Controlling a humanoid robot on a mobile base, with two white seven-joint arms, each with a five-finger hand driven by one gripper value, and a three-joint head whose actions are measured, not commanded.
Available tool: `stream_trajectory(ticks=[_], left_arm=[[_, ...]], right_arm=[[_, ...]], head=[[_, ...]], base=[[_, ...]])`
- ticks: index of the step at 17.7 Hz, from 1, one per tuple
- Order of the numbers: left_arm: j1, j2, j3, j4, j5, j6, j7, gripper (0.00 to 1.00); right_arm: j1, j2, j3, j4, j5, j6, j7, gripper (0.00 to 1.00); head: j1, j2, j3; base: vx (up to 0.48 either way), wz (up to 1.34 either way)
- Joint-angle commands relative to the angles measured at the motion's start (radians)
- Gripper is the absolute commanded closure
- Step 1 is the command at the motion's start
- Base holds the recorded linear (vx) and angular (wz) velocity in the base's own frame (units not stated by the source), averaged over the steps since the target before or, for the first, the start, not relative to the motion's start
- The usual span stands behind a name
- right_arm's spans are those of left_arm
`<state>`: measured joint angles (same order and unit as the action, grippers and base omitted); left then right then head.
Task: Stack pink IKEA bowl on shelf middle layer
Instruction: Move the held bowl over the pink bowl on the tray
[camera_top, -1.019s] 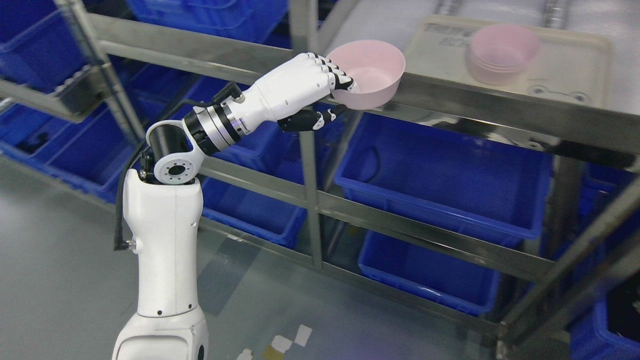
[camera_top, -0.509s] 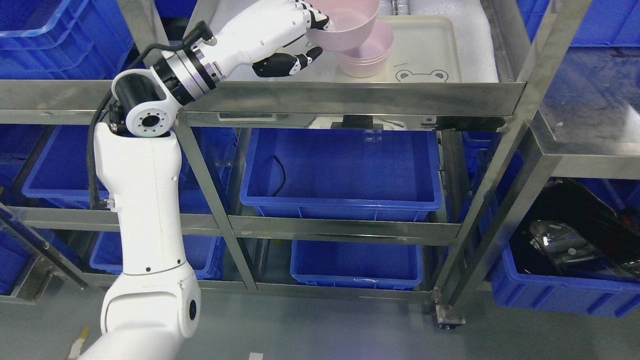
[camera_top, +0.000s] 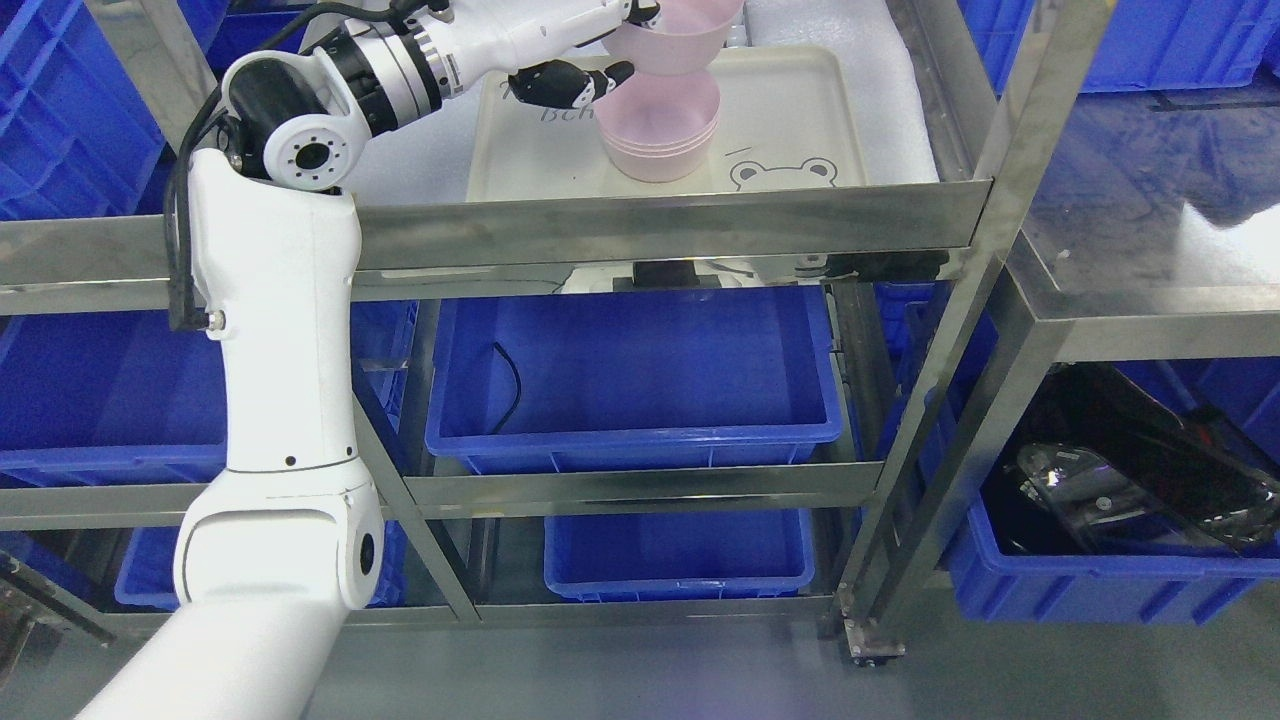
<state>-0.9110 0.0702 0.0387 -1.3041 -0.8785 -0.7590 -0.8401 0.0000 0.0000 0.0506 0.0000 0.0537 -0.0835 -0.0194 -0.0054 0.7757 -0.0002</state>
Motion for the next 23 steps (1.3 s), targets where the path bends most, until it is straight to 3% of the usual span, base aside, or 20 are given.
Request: stream_trajectory(ticks=[1,23], left_arm=[[-0.020,0.026,-0.135,0.123,-0.043,0.041,-0.001,0.98],[-0.002,0.031,-0.122,0.115,-0.059,0.041,-0.036,0.91]], right_arm=[[0.023,-0.018,0.000,-0.017,0.000,0.001,-0.007,0.00],[0.023,-0.018,0.000,-0.017,0.000,0.001,-0.007,0.00]], head=[[0.0000,0.000,0.000],[0.0000,0.000,0.000]], base=[[0.090,-0.09],[0.024,-0.01]])
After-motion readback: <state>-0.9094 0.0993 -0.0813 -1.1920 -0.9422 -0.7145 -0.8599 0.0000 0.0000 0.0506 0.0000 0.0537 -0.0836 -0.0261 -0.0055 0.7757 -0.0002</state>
